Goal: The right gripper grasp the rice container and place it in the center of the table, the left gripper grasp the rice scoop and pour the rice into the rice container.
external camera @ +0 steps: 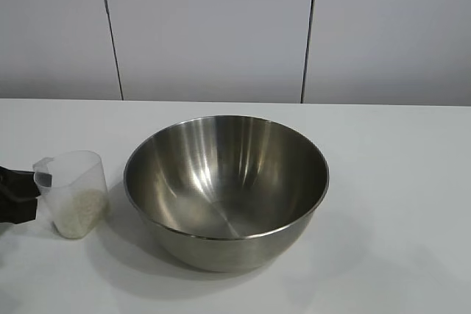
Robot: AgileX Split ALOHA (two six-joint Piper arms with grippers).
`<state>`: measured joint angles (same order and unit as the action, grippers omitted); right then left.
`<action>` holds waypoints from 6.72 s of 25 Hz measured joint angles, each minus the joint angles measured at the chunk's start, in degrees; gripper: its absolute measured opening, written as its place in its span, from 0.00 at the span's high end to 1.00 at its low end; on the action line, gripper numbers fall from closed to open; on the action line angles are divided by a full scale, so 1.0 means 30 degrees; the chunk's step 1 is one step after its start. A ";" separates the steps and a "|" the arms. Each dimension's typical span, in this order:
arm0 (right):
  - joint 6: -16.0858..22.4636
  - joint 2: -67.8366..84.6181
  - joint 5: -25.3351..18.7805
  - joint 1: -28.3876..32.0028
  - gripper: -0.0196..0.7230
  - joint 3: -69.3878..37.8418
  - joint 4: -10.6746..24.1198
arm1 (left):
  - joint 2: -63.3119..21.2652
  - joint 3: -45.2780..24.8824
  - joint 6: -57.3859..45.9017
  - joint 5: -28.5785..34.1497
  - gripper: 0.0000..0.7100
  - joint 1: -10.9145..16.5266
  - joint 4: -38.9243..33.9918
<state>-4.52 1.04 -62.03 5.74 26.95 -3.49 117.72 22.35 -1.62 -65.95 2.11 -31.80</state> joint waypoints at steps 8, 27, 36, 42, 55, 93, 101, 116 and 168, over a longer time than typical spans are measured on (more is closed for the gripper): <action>0.0000 0.0000 0.0018 0.0000 0.34 0.0000 0.0000 | -0.3790 0.0000 0.1519 0.0097 0.99 -0.0293 -0.0275; 0.0000 0.0000 0.0018 0.0000 0.34 0.0000 0.0000 | -0.9037 0.5980 1.1560 1.6068 0.99 -1.1026 0.2980; 0.0000 0.0000 0.0018 0.0000 0.34 0.0000 0.0000 | -0.9037 0.6848 2.4400 1.4433 0.99 -1.2926 0.6554; 0.0000 0.0000 -0.0003 0.0000 0.34 0.0000 0.0000 | -0.9037 0.6848 3.3453 1.4142 0.99 -1.3641 0.6625; 0.0000 0.0000 -0.0003 0.0000 0.34 0.0000 -0.0009 | -0.9037 0.6848 4.4390 1.1149 0.99 -1.3698 0.6631; 0.0000 0.0000 0.0015 0.0000 0.34 0.0000 -0.0047 | -0.9054 0.3995 0.4353 0.9375 0.99 -0.7682 1.4959; 0.0000 0.0000 0.0015 0.0000 0.34 0.0000 -0.0047 | -0.8957 -0.0486 -0.0505 0.4793 0.99 -0.2724 0.6717; 0.0000 0.0000 0.0015 0.0000 0.34 0.0000 -0.0047 | -0.0979 -0.0736 0.0541 0.0401 0.99 -0.1563 0.4405; 0.0000 0.0000 0.0015 0.0000 0.34 0.0000 -0.0047 | -1.2710 0.3793 -0.8067 1.3092 0.53 0.4947 0.0680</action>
<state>-4.52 1.04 -61.98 5.74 26.95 -3.63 79.59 33.73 -25.82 -26.67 16.95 -29.76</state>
